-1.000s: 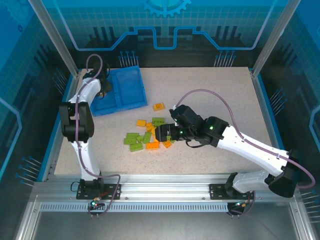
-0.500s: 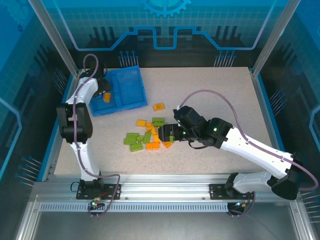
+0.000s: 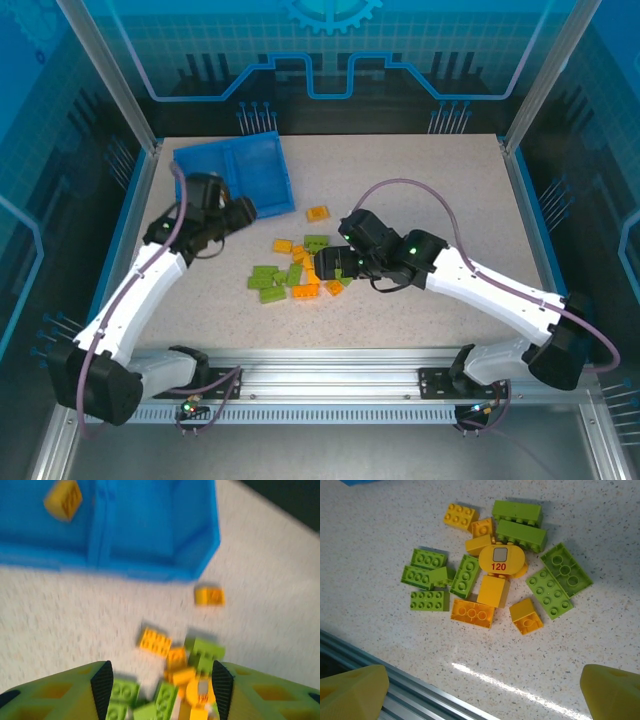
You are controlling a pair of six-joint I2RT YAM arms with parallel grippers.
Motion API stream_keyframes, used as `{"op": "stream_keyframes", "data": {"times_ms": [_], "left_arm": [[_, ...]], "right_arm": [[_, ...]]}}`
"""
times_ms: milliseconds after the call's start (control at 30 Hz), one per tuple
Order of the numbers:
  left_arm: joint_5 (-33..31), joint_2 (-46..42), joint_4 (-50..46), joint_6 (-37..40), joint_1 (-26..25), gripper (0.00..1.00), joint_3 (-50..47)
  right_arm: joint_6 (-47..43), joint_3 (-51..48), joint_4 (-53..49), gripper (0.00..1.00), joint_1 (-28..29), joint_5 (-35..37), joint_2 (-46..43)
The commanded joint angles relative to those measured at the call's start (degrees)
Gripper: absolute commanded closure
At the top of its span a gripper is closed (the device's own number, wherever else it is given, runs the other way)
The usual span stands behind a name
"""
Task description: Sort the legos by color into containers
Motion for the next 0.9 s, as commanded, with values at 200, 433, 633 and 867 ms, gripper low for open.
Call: {"op": "stream_keyframes", "data": {"times_ms": [200,433,633,867], "left_arm": [[0.96,11.01,-0.42,-2.27,-8.28,0.31,-7.22],[-0.08,22.69,1.33,0.47,-8.50,0.25,-4.93],[-3.05,28.46,-0.36,3.87,-8.53,0.22,-3.29],[-5.53,30.01,-1.66,3.74,-8.42,0.21,-4.93]], "right_arm": [[-1.27,2.53,0.23,0.00,-0.72,-3.71,2.97],[-0.16,0.56,-0.74,0.00,-0.66,-2.60,0.50],[0.09,-0.36,-0.81,0.00,-0.69,-2.00,-0.64],[0.19,0.13,-0.67,0.00,-0.67,-2.67,0.14]]}}
